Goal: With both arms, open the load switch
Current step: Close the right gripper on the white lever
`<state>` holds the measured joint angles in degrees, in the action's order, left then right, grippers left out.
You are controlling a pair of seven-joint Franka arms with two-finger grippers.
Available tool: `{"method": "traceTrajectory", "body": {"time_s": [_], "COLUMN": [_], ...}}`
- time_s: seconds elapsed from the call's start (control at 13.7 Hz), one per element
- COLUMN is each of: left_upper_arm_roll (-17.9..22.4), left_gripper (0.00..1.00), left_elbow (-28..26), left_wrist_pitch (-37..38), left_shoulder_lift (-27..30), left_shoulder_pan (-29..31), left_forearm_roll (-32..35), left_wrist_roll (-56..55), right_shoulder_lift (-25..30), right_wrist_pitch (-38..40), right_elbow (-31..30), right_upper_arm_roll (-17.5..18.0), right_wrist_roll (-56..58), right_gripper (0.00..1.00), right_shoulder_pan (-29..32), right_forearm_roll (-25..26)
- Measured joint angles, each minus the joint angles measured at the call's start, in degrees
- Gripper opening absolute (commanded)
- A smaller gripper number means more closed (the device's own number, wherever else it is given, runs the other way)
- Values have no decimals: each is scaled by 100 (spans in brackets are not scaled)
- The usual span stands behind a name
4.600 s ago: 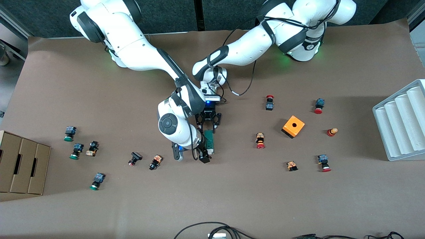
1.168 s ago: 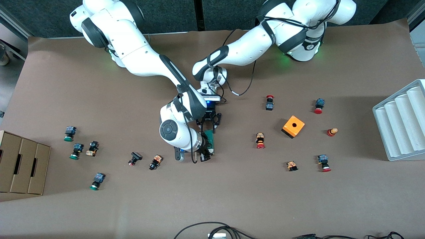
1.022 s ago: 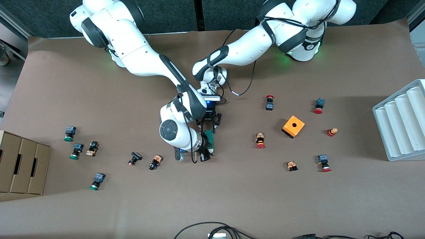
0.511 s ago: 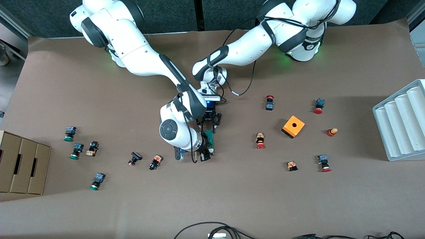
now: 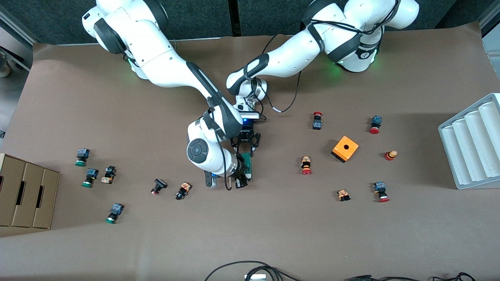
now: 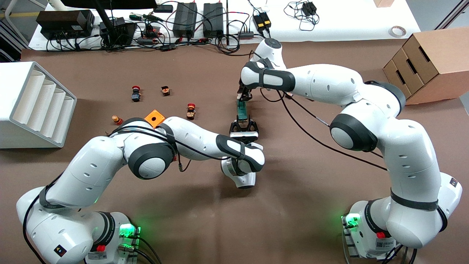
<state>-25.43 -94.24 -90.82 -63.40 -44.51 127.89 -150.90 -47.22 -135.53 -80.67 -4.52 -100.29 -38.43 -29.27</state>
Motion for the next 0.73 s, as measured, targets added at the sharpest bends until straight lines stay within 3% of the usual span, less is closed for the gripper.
{"method": "traceTrajectory", "body": {"time_s": [0.73], "left_upper_arm_roll": [0], "left_gripper": [59], "left_elbow": [0], "left_wrist_pitch": [0], "left_shoulder_lift": [0], "left_shoulder_pan": [0], "left_forearm_roll": [-4], "left_wrist_roll": [-9], "right_shoulder_lift": [149], "right_wrist_pitch": [11], "right_elbow": [-148], "right_upper_arm_roll": [36], "right_wrist_roll": [-3], "right_gripper": [48], "right_shoulder_pan": [0], "right_forearm_roll": [0]}}
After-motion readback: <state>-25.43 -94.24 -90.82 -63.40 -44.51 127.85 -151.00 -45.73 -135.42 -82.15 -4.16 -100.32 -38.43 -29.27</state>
